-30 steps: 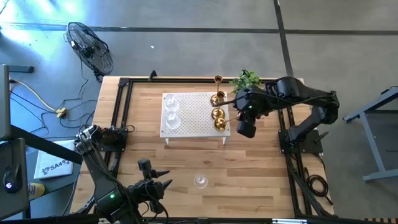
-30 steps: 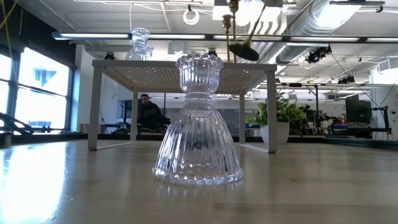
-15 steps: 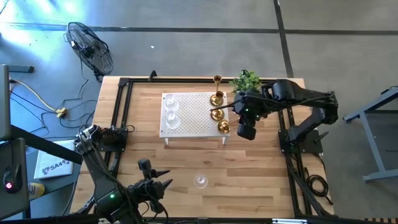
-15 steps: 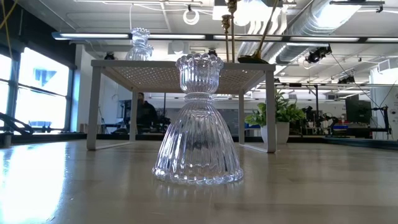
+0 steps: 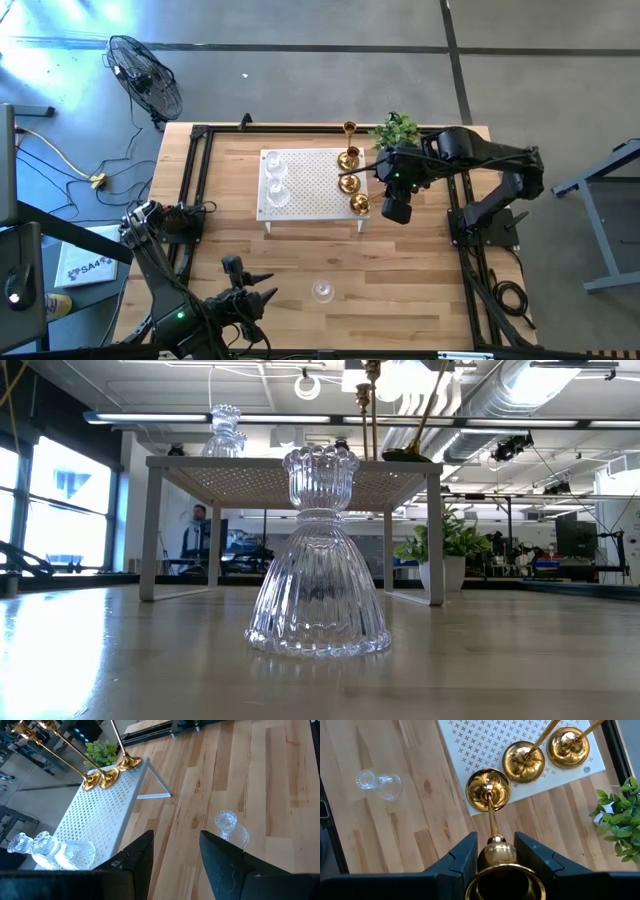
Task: Pick & Place candle stick holders
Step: Put the gold candle holder on the shelf aligned with the other gold candle holders
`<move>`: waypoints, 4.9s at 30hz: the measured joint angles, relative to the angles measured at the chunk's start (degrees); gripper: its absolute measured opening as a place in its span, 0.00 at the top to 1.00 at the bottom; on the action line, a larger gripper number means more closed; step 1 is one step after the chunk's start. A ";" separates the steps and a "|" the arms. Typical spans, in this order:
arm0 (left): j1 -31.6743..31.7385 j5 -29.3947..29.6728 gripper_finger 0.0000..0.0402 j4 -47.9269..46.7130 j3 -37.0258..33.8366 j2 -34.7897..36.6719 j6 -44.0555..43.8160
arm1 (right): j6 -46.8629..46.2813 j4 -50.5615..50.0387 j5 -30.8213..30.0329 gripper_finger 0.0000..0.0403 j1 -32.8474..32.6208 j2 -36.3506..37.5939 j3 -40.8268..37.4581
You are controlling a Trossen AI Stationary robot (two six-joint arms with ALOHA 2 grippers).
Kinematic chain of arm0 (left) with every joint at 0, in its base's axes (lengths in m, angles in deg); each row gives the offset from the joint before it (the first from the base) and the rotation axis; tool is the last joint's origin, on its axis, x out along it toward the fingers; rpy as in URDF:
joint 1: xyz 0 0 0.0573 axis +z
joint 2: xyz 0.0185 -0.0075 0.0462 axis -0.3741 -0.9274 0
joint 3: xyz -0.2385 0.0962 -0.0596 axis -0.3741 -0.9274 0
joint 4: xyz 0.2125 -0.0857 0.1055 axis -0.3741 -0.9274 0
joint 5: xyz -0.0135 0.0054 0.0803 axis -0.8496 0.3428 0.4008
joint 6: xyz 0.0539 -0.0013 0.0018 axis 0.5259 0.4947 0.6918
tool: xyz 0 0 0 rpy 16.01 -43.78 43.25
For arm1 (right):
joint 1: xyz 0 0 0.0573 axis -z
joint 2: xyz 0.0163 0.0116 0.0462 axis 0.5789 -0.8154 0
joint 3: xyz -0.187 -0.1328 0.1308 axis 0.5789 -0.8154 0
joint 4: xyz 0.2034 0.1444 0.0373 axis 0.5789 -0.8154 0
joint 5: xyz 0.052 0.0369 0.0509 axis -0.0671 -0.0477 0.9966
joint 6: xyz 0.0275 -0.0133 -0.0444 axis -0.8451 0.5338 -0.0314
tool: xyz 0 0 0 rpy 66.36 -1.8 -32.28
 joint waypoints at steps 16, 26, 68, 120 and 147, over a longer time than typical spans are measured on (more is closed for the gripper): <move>0.00 0.58 0.62 0.00 0.00 0.00 0.00 | -0.45 -0.02 0.22 0.73 -0.03 -0.26 1.42; 0.00 0.66 0.62 -0.02 0.00 0.02 0.00 | -0.63 -0.04 -0.29 0.73 -0.03 -0.47 1.50; 0.02 0.20 0.62 -0.02 0.00 0.02 0.02 | 1.25 5.01 0.26 0.65 0.00 -1.99 1.49; 0.00 -0.57 0.62 -0.02 0.00 0.02 0.00 | 6.12 14.05 -3.04 0.66 0.00 -1.92 1.55; 0.00 -0.72 0.62 -0.02 0.00 0.02 0.00 | 8.60 14.51 -10.12 0.66 -1.26 -1.42 1.55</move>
